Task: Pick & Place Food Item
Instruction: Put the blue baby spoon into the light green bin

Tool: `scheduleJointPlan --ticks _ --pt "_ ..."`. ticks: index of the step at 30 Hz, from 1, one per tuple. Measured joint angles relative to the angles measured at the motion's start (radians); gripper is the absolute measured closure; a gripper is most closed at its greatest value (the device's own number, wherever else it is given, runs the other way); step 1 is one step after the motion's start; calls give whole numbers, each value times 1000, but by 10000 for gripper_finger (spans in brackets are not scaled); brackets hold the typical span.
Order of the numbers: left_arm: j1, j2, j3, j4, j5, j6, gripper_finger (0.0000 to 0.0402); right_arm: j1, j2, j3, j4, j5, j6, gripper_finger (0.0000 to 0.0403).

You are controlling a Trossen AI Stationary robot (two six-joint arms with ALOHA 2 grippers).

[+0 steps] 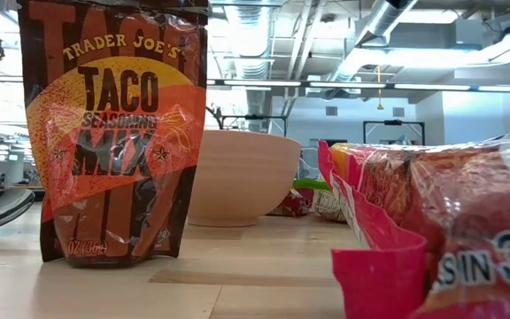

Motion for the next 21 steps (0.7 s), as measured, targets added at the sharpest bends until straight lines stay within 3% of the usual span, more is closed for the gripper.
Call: scheduleJointPlan --ticks 11,21 --pt "0 -230 2 7 -10 -49 377 -1 0 0 0 0 -2 401" --pt "30 -447 3 3 -135 -38 374 -1 0 0 0 0 -1 401"
